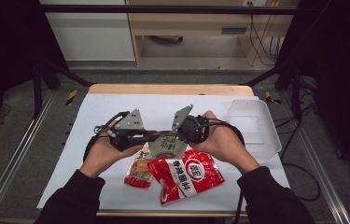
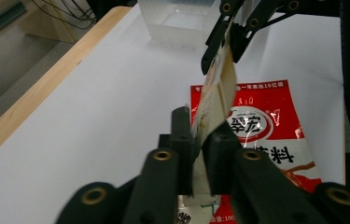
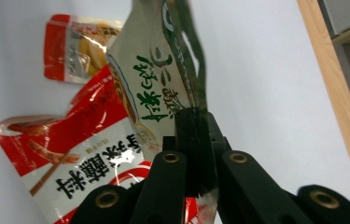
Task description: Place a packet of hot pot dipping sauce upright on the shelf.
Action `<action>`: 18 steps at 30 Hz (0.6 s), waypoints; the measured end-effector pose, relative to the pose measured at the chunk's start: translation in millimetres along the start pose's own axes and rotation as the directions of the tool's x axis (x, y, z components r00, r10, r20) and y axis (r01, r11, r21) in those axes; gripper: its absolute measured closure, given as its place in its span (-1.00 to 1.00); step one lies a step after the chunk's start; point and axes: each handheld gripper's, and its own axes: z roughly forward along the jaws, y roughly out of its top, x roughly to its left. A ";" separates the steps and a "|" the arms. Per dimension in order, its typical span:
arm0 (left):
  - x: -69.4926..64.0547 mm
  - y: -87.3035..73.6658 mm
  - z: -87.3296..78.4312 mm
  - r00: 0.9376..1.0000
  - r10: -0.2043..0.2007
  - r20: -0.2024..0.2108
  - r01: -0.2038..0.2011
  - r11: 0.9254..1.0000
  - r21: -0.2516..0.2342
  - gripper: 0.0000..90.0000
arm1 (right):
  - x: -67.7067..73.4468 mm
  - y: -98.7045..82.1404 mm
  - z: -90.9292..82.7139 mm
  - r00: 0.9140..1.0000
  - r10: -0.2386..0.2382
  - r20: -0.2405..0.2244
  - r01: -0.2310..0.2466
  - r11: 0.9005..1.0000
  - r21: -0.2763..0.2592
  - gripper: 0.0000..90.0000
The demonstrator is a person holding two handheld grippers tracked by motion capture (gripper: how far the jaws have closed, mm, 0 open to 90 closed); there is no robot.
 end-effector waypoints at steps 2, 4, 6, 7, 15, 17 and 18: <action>1.1 -6.4 -0.7 0.999 -0.032 -0.023 0.032 0.999 -0.024 0.39 | -1.6 1.1 -0.2 1.000 -0.024 0.020 0.024 1.000 0.018 1.00; 2.2 -12.9 -2.5 0.997 -0.060 -0.046 0.059 0.998 -0.038 0.09 | -4.7 0.6 -2.2 0.999 -0.032 0.038 0.030 0.999 0.041 1.00; 3.5 -22.3 -6.0 0.994 -0.086 -0.061 0.083 0.995 -0.050 -0.07 | -11.5 -2.9 -6.9 0.998 -0.026 0.060 0.023 0.999 0.046 1.00; 3.4 -25.7 -7.1 0.994 -0.092 -0.066 0.089 0.995 -0.053 -0.12 | -15.1 -5.3 -9.7 0.998 -0.022 0.067 0.018 0.999 0.045 1.00; 2.4 -68.3 -18.8 0.983 -0.125 -0.137 0.122 0.992 -0.034 -0.46 | -34.9 -28.0 -33.9 0.992 0.013 0.123 -0.018 0.999 0.039 1.00; 2.1 -81.0 -21.4 0.979 -0.135 -0.153 0.132 0.991 -0.028 -0.56 | -41.1 -39.1 -44.0 0.990 0.020 0.140 -0.026 0.999 0.041 1.00; 2.9 -96.1 -24.6 0.974 -0.157 -0.163 0.154 0.988 -0.032 -0.58 | -43.6 -44.3 -49.1 0.988 0.019 0.150 -0.027 0.999 0.047 1.00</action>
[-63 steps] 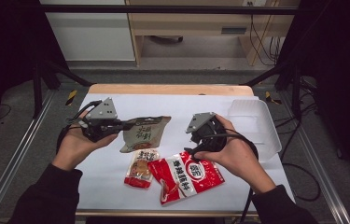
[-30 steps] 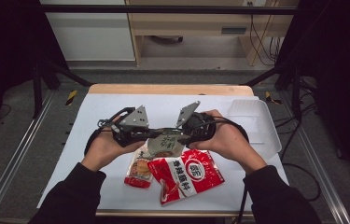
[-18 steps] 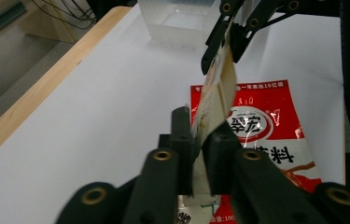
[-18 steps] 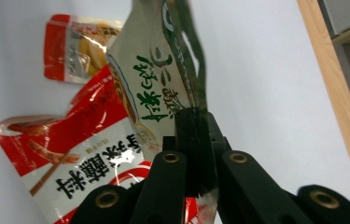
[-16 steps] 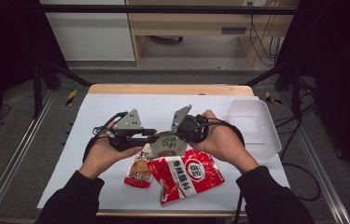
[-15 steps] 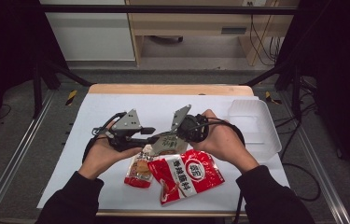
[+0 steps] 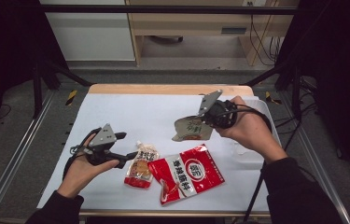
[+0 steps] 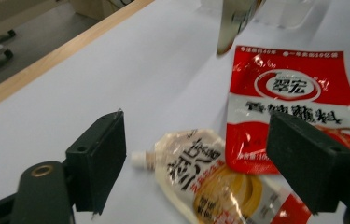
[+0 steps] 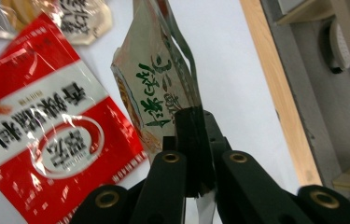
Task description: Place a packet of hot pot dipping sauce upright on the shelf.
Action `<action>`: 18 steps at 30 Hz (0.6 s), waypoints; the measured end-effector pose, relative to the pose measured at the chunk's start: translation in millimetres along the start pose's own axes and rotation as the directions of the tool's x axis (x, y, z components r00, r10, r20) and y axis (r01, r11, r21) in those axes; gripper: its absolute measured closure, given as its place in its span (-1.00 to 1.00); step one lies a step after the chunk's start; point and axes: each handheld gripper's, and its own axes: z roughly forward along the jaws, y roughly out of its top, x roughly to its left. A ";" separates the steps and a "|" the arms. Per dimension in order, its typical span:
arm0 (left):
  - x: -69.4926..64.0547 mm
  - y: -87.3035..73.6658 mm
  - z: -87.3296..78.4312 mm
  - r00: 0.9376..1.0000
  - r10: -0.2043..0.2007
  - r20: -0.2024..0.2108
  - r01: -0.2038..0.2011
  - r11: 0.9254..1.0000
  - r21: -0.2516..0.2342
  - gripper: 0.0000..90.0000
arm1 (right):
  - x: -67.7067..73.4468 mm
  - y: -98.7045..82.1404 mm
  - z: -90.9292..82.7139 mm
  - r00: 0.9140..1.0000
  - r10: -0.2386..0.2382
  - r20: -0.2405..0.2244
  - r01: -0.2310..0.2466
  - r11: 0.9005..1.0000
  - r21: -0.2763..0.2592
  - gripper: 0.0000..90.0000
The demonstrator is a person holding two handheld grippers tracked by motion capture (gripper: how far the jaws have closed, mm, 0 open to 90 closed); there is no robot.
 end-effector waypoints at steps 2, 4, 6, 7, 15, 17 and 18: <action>3.8 -15.2 -2.5 1.000 -0.023 -0.014 0.023 1.000 0.005 -0.65 | -4.8 -9.1 -6.6 1.000 0.008 0.016 -0.008 1.000 -0.002 1.00; 5.5 -23.1 -3.7 0.999 -0.030 -0.019 0.030 1.000 0.007 -0.69 | -6.3 -12.6 -9.4 1.000 0.015 0.024 -0.015 1.000 -0.002 1.00; 7.8 -41.6 -6.4 0.997 -0.057 -0.046 0.057 0.998 -0.001 -0.70 | -10.6 -22.8 -17.0 0.998 0.036 0.047 -0.035 0.999 -0.007 1.00; 9.1 -54.4 -8.8 0.996 -0.077 -0.052 0.078 0.997 0.001 -0.73 | -13.4 -31.4 -22.9 0.996 0.061 0.066 -0.060 0.998 -0.014 1.00; 7.5 -85.4 -24.0 0.986 -0.119 -0.114 0.120 0.993 0.001 -0.77 | -20.3 -59.3 -51.9 0.984 0.126 0.128 -0.120 0.991 -0.056 1.00; 7.1 -90.8 -26.4 0.985 -0.140 -0.105 0.139 0.990 -0.018 -0.77 | -21.2 -63.0 -56.2 0.982 0.135 0.133 -0.129 0.990 -0.056 1.00; 7.4 -93.2 -27.7 0.982 -0.163 -0.095 0.160 0.987 -0.032 -0.82 | -24.1 -72.1 -63.9 0.977 0.148 0.154 -0.140 0.988 -0.057 1.00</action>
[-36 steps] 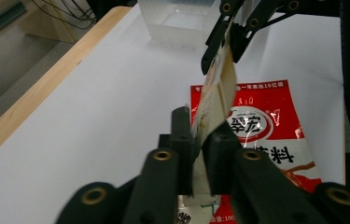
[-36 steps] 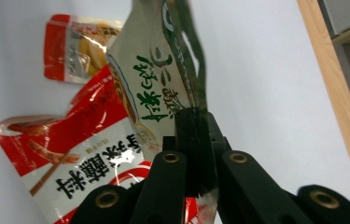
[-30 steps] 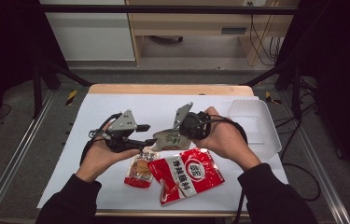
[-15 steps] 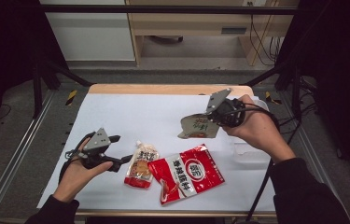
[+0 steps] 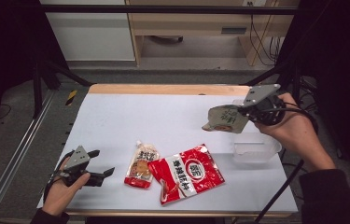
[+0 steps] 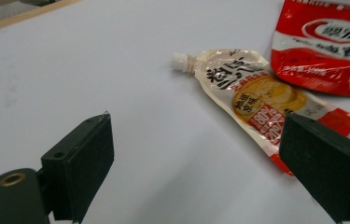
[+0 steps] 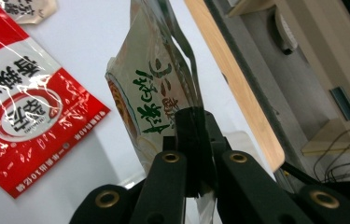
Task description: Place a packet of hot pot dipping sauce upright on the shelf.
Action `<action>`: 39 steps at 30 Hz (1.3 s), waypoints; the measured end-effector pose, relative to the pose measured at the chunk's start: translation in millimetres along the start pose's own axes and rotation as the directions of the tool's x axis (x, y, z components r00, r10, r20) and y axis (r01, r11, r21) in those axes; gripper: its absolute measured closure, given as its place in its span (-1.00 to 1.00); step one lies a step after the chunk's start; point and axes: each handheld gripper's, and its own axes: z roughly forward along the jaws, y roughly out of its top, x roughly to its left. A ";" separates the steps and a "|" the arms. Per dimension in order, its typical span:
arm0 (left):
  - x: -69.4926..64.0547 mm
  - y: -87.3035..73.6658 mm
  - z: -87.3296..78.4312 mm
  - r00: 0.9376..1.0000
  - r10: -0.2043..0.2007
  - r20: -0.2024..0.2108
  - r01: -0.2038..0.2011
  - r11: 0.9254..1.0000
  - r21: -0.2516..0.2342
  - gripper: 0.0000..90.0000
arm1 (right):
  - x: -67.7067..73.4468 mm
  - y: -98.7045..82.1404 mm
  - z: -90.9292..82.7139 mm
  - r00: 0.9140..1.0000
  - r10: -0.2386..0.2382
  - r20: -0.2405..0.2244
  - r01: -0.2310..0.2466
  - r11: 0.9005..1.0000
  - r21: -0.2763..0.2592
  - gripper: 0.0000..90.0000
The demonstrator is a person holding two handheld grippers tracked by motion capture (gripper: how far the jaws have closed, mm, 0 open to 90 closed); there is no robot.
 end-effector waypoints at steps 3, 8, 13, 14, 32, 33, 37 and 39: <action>2.2 -3.0 -4.8 0.999 -0.002 -0.035 0.002 1.000 -0.006 -0.83 | -5.0 -8.2 -5.2 1.000 0.014 0.009 -0.014 1.000 -0.005 1.00; 10.1 -4.6 -9.6 0.995 -0.013 -0.099 0.013 1.000 -0.006 -0.83 | -14.6 -33.4 -14.1 0.999 0.036 0.026 -0.036 0.999 0.010 1.00; 15.1 -6.1 -11.8 0.993 -0.027 -0.115 0.026 1.000 -0.006 -0.82 | -16.8 -53.7 -17.4 0.998 0.057 0.032 -0.058 0.998 0.029 1.00; 15.7 -6.4 -11.6 0.993 -0.027 -0.118 0.026 1.000 -0.004 -0.82 | -17.1 -56.6 -18.1 0.998 0.058 0.030 -0.059 0.998 0.031 1.00; 18.7 -7.1 -12.3 0.992 -0.027 -0.126 0.028 1.000 0.004 -0.81 | -12.3 -91.3 -20.1 0.998 0.069 -0.008 -0.068 0.995 0.075 1.00; 18.7 -7.1 -12.3 0.992 -0.027 -0.126 0.028 1.000 0.004 -0.81 | -12.3 -91.3 -20.1 0.998 0.069 -0.008 -0.068 0.995 0.075 1.00; 18.6 -7.0 -12.1 0.992 -0.023 -0.126 0.024 1.000 0.007 -0.81 | -10.7 -96.9 -20.0 0.998 0.066 -0.018 -0.065 0.995 0.080 1.00; 19.0 -7.2 -11.9 0.992 -0.025 -0.127 0.026 1.000 0.010 -0.81 | -10.5 -98.1 -20.0 0.997 0.070 -0.018 -0.069 0.994 0.079 1.00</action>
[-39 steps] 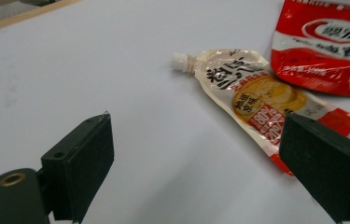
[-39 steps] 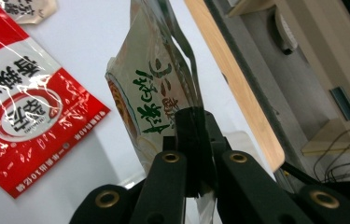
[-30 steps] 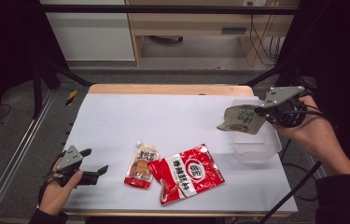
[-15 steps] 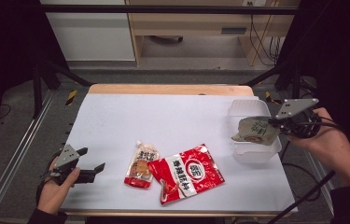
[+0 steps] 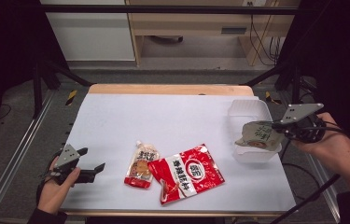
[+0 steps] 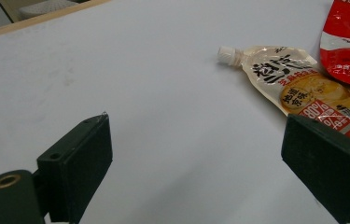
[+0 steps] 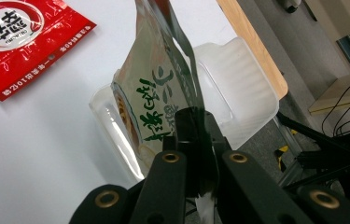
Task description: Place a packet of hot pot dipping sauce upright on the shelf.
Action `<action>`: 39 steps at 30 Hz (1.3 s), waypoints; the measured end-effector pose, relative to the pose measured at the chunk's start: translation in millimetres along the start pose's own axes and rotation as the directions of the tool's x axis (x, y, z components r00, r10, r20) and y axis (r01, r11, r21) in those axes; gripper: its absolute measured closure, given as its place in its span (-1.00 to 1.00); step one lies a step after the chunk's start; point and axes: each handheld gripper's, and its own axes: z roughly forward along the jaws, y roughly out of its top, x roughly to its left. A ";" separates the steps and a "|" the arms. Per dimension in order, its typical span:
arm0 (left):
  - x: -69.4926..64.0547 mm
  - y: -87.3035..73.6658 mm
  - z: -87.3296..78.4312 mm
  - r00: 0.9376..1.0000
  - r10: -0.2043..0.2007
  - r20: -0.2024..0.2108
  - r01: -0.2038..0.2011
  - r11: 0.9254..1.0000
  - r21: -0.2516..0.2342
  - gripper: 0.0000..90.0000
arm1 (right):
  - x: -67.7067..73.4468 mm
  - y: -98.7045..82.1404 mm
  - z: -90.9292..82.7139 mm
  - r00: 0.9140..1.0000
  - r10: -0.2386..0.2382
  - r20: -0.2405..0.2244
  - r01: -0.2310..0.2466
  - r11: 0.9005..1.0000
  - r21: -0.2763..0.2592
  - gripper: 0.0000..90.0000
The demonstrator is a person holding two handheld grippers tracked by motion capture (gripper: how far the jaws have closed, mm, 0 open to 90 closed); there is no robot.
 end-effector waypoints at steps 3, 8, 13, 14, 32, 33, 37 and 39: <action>0.1 0.3 0.4 1.000 -0.002 0.001 0.002 1.000 -0.002 -0.81 | 0.2 -5.1 1.0 1.000 0.003 -0.011 -0.003 1.000 0.003 1.00; 0.0 0.2 0.5 1.000 -0.001 0.000 0.001 1.000 -0.001 -0.81 | 0.3 -5.8 3.0 1.000 0.006 -0.029 -0.005 1.000 0.010 1.00; -0.4 0.2 1.7 1.000 0.000 0.004 0.000 1.000 0.006 -0.81 | 0.3 -6.1 7.1 0.999 0.007 -0.044 -0.006 1.000 0.026 1.00; -0.4 0.2 1.7 1.000 0.000 0.004 0.000 1.000 0.006 -0.81 | 0.3 -6.1 7.1 0.999 0.007 -0.044 -0.006 1.000 0.026 1.00; -2.6 0.3 4.1 1.000 0.010 0.012 -0.010 1.000 0.019 -0.81 | 7.0 -17.6 36.9 0.995 0.047 -0.087 -0.043 0.998 0.045 0.99; -2.6 0.1 4.1 1.000 0.010 0.012 -0.011 1.000 0.020 -0.81 | 7.5 -17.0 38.2 0.995 0.047 -0.083 -0.043 0.998 0.047 0.99; -2.5 0.0 3.9 1.000 0.010 0.013 -0.011 1.000 0.021 -0.81 | 11.0 -16.0 45.8 0.995 0.055 -0.086 -0.051 0.997 0.049 0.97; -2.8 0.1 4.3 1.000 0.014 0.013 -0.015 1.000 0.024 -0.81 | 9.8 -16.5 46.7 0.994 0.068 -0.083 -0.065 0.997 0.043 0.96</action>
